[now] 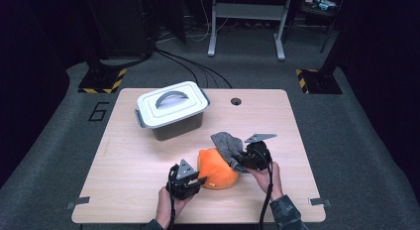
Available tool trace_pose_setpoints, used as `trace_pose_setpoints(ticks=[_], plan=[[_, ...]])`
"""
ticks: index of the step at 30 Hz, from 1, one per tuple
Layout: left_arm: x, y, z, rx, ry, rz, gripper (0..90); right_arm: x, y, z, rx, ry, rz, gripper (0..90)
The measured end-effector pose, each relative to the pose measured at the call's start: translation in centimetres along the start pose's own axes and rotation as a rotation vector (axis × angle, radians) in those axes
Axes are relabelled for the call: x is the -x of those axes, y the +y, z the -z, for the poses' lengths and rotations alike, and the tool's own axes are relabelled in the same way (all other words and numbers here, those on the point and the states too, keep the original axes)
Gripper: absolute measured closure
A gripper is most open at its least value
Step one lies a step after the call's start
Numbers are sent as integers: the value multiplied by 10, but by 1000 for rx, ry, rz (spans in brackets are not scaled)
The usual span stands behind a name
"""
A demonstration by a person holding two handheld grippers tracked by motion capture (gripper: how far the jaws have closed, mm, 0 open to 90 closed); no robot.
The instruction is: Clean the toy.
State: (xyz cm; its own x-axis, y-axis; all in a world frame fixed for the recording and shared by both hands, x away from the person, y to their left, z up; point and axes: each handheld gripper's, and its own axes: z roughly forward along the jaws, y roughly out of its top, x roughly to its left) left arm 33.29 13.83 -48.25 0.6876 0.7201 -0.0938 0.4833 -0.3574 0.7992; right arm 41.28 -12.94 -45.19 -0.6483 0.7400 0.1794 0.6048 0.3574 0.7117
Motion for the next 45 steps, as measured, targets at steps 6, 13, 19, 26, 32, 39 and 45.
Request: trace_pose_setpoints(ticks=[6, 13, 19, 26, 32, 39, 45], plan=[[2, 4, 1, 0, 2, -14, 693, -8, 12, 26, 67, 39, 5, 735], [4, 8, 1, -7, 15, -26, 679, -46, 28, 6, 1, 77, 115, 729], [-3, 5, 2, 10, 1, 0, 480, -38, 21, -9, 8, 96, 88, 725], [-1, 5, -1, 26, -10, -14, 670, -40, 28, -2, 20, 75, 103, 380], [0, 8, -2, 17, -7, -21, 686, -44, 40, -18, 3, 47, 119, 346], [-1, 9, -3, 22, 7, 3, 702, -53, 41, -19, 20, 39, 110, 714], [4, 12, -5, 13, 30, -5, 709, -77, 52, -18, 36, 52, 196, 716]])
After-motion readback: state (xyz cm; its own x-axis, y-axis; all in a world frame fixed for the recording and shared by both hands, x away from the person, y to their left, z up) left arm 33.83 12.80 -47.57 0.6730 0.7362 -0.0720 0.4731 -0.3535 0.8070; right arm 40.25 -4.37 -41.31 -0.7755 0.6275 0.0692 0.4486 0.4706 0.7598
